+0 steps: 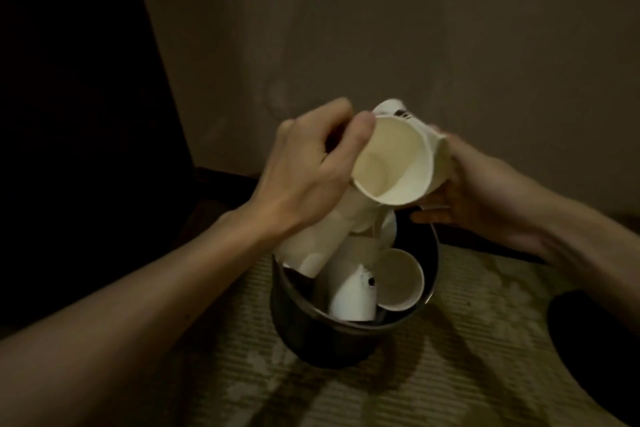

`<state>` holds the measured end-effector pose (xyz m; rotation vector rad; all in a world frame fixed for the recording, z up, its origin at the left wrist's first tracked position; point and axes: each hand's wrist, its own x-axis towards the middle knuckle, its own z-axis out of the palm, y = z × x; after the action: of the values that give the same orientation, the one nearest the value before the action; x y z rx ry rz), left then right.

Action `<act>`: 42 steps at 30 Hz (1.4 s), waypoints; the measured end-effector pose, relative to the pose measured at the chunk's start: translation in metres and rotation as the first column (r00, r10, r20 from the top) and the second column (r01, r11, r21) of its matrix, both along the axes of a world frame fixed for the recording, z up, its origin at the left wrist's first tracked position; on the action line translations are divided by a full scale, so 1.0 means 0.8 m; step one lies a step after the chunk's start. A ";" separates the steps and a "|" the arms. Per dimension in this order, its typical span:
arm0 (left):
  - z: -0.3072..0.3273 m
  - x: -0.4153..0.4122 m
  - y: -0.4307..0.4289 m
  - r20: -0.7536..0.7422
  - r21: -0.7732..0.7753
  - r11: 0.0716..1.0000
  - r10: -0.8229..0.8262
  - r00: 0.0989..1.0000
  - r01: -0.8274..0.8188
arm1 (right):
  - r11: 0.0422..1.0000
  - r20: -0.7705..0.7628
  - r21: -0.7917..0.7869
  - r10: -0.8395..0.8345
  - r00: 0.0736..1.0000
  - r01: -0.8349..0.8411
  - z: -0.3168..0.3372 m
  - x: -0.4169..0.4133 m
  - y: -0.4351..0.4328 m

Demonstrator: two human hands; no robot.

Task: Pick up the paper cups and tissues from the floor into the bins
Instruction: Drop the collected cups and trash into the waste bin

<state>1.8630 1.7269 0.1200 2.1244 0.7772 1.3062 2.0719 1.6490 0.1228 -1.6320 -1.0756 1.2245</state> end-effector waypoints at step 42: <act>-0.070 -0.042 -0.015 -0.614 -0.094 0.969 0.124 0.779 -0.228 | 0.911 0.913 0.099 0.077 0.402 -0.400 -0.031 -0.036 0.023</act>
<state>1.8296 1.7145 0.0643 2.3918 1.3218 0.5794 2.0431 1.6671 0.0981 -1.9224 -2.1196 0.1497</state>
